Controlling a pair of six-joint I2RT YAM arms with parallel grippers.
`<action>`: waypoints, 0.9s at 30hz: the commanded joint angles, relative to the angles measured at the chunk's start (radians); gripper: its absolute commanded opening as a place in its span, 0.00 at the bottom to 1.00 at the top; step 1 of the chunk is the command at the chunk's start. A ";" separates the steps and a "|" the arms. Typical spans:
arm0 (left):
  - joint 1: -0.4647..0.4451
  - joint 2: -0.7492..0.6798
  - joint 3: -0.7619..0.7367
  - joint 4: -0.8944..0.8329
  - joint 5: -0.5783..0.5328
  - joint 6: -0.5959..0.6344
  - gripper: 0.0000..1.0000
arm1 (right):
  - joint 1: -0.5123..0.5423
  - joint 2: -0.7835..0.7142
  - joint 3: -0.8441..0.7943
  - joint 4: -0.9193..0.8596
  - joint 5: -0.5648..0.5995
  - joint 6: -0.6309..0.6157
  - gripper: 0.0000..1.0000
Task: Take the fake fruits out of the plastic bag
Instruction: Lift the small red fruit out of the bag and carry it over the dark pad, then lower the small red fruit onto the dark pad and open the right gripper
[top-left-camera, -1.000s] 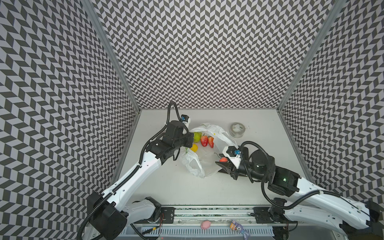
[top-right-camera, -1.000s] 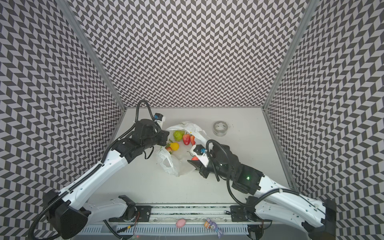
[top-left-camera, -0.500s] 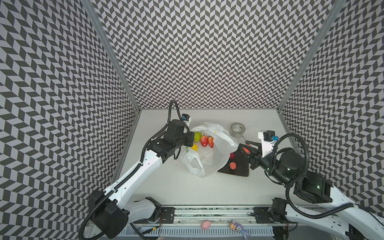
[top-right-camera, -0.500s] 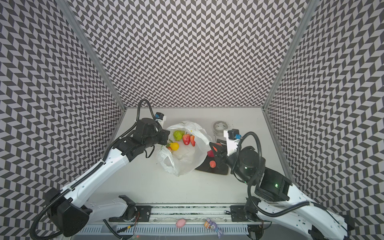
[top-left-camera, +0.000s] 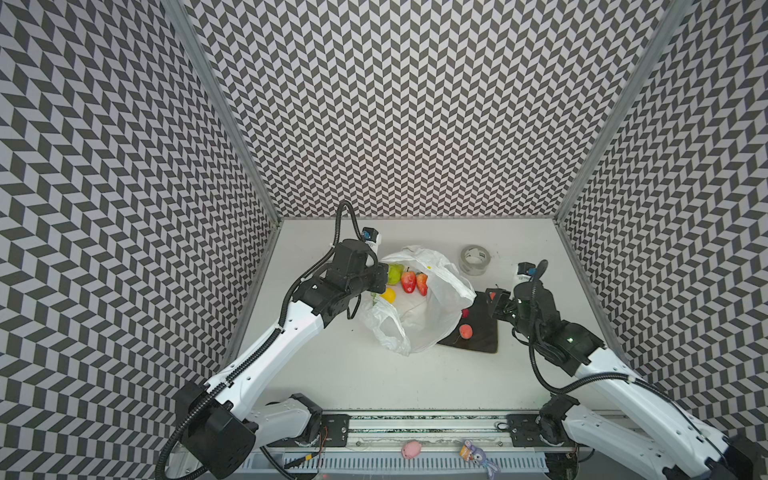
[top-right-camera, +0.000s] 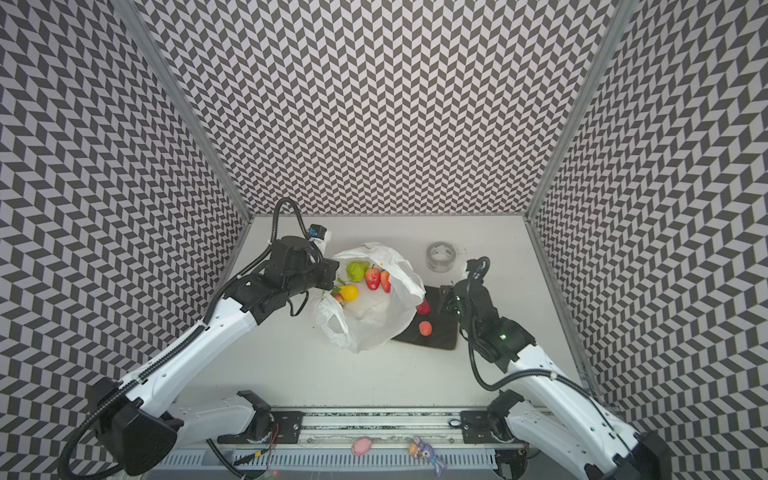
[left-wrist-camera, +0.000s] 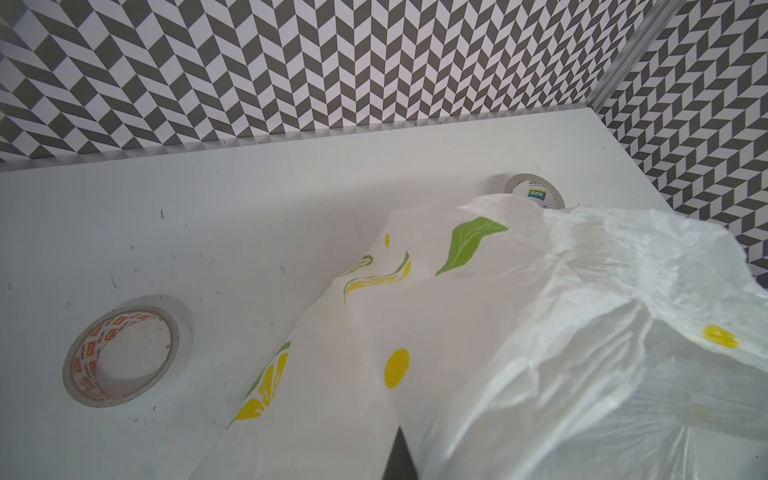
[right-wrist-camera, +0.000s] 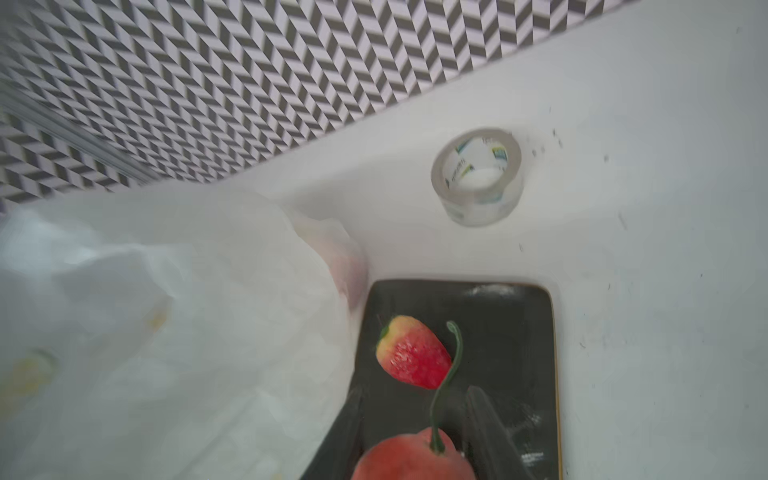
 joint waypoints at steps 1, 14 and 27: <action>0.001 -0.021 0.008 -0.008 -0.016 -0.006 0.00 | -0.028 0.049 -0.067 0.200 -0.063 0.008 0.17; 0.001 -0.016 0.012 -0.014 -0.014 -0.004 0.00 | -0.137 0.363 -0.143 0.508 -0.133 -0.022 0.18; 0.000 -0.022 0.009 -0.015 -0.024 -0.006 0.00 | -0.169 0.563 -0.082 0.534 -0.151 -0.039 0.38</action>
